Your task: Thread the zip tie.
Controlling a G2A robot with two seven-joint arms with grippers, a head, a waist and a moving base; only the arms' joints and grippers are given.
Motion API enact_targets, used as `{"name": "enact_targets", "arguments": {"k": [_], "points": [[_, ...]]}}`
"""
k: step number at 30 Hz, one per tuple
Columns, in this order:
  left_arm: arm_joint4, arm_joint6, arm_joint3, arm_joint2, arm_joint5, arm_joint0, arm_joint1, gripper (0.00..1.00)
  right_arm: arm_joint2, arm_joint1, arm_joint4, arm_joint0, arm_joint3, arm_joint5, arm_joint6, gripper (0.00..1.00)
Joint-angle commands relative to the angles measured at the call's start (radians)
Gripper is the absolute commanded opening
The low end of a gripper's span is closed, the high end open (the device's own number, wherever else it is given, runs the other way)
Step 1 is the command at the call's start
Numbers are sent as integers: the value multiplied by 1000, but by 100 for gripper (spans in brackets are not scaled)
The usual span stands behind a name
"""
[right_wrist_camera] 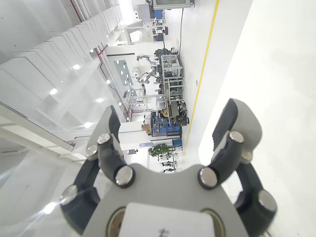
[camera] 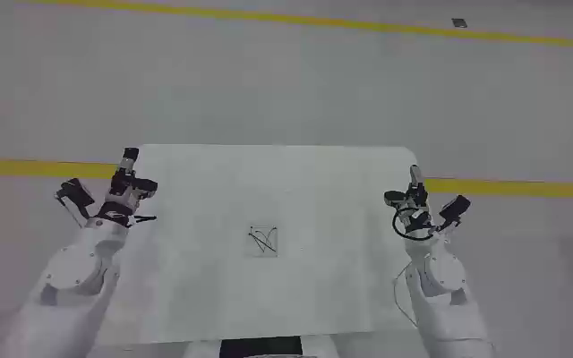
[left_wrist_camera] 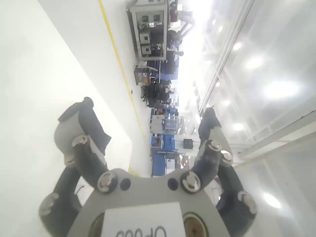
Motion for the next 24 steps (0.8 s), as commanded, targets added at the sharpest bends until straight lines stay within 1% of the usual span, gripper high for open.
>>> {"name": "enact_targets", "arguments": {"k": [1, 2, 10, 12, 13, 14, 15, 16, 18, 19, 22, 24], "points": [[47, -31, -12, 10, 9, 7, 2, 100, 0, 0, 0, 0, 0, 0, 0, 100], [79, -47, -17, 14, 11, 11, 4, 100, 0, 0, 0, 0, 0, 0, 0, 100], [79, -47, -17, 14, 11, 11, 4, 100, 0, 0, 0, 0, 0, 0, 0, 100], [85, -50, -30, 12, 1, 7, 4, 100, 0, 0, 0, 0, 0, 0, 0, 100], [107, -69, -34, 14, 8, 8, 6, 100, 0, 0, 0, 0, 0, 0, 0, 100], [121, -84, -41, 17, 18, 7, 7, 100, 0, 0, 0, 0, 0, 0, 0, 100], [137, -103, -49, 22, 36, 7, 8, 100, 0, 0, 0, 0, 0, 0, 0, 100], [173, -140, -63, 29, 71, 3, 12, 100, 0, 0, 0, 0, 0, 0, 0, 100], [205, -159, -86, 40, 98, -2, 13, 100, 0, 0, 0, 0, 0, 0, 0, 100], [252, -186, -99, 56, 132, -3, 16, 100, 0, 0, 0, 0, 0, 0, 0, 100], [334, -232, -128, 95, 193, -13, 20, 100, 0, 0, 0, 0, 0, 0, 0, 100], [371, -242, -139, 115, 207, -14, 20, 100, 0, 0, 0, 0, 0, 0, 0, 100]]}}
